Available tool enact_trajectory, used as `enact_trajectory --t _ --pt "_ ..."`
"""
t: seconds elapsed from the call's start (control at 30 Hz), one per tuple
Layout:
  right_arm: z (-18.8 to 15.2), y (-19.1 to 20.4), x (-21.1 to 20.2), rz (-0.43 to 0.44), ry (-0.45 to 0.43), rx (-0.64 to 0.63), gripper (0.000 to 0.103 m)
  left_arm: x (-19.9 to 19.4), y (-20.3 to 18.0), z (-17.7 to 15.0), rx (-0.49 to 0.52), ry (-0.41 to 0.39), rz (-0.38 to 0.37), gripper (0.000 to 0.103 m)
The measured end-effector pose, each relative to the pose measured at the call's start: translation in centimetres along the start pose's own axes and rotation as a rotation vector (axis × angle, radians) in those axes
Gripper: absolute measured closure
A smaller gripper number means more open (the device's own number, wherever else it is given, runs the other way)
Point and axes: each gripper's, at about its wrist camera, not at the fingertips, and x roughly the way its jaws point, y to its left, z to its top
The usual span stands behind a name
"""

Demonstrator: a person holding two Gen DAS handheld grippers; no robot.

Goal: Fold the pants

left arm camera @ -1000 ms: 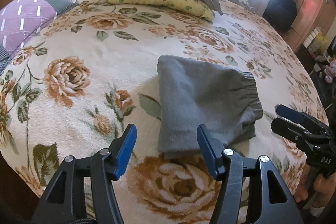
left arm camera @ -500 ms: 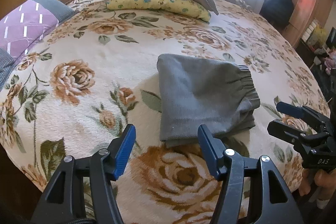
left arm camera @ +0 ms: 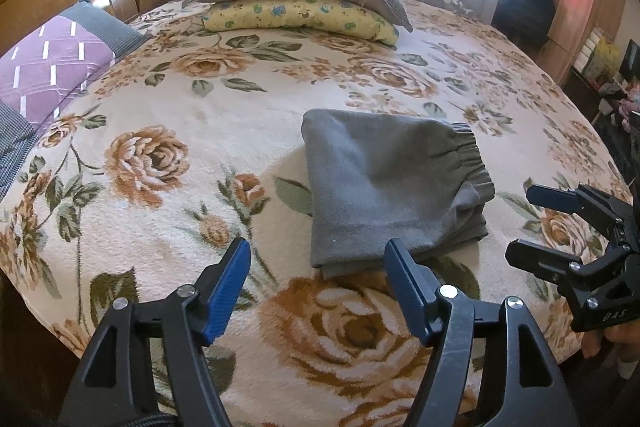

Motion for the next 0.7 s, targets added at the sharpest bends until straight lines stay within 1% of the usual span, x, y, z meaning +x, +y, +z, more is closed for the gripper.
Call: enact_trajectory --t 0.07,0.13,0.37,0.5,0.7 --pt "0.0 0.1 0.1 0.002 0.006 -0.023 0.014 -0.1 0.0 0.0 0.004 -0.001 0.0 0.029" --pt "0.1 0.2 0.1 0.005 0.013 -0.045 0.014 -0.2 0.0 0.0 0.017 -0.002 -0.009 0.028" --pt "0.6 0.0 0.3 -0.006 0.025 -0.087 0.014 -1.0 -0.1 0.1 0.034 -0.027 0.005 0.023" --pt "1.1 -0.2 0.2 -0.002 0.021 -0.094 0.014 -1.0 0.0 0.6 0.034 -0.033 0.026 0.023" --pt "1.8 -0.1 0.5 0.002 0.027 -0.125 0.013 -0.8 -0.4 1.0 0.051 -0.031 0.01 0.023"
